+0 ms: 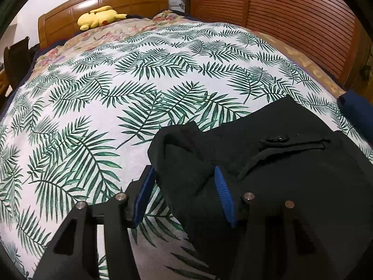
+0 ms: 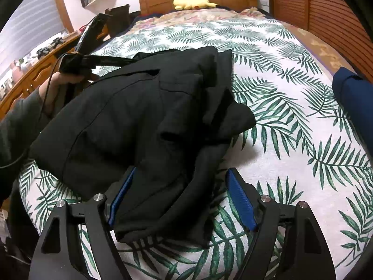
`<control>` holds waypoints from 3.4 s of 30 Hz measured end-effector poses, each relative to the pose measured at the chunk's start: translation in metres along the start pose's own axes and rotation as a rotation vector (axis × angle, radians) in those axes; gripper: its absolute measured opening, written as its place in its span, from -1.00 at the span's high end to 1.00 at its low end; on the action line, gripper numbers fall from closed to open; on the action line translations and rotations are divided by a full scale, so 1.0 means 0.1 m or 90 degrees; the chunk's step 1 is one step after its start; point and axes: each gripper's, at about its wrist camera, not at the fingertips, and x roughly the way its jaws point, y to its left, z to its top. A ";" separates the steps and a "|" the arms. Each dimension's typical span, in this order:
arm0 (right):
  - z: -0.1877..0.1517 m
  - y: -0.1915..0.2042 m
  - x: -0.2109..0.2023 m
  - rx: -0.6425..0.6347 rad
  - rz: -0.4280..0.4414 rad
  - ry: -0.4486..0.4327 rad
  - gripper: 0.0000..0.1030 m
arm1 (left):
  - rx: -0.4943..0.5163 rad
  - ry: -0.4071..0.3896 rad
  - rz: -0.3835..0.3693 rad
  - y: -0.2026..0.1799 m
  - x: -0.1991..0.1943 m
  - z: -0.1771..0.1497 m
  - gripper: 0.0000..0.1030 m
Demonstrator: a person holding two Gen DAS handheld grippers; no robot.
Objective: Fold large clothes
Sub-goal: 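Lift the coat bundle with the right gripper while the left gripper grasps its other end, then carry the black coat with both grippers onto the navy blue folded item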
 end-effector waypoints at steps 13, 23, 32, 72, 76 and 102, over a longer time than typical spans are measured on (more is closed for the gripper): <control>0.02 0.04 -0.07 0.018 0.096 -0.007 0.49 | 0.006 -0.011 0.007 -0.10 -0.28 0.06 0.83; 0.13 0.04 -0.49 0.028 0.124 -0.073 0.70 | 0.031 -0.102 0.043 -0.34 -1.15 0.24 0.86; 0.27 -0.19 -1.34 -0.011 0.064 -0.170 0.72 | 0.068 -0.185 0.045 -1.04 -1.77 0.58 0.86; -0.69 -2.72 -3.20 0.155 -0.311 -0.158 0.45 | 0.207 -0.144 -0.128 -4.22 -0.89 1.05 0.84; -0.66 -2.70 -3.35 0.162 -0.367 -0.186 -0.18 | 0.217 -0.133 -0.142 -4.23 -0.97 1.01 0.78; -0.43 -2.91 -2.40 0.217 -0.325 -0.095 -0.15 | 0.239 -0.148 -0.230 -3.80 -1.58 0.08 0.19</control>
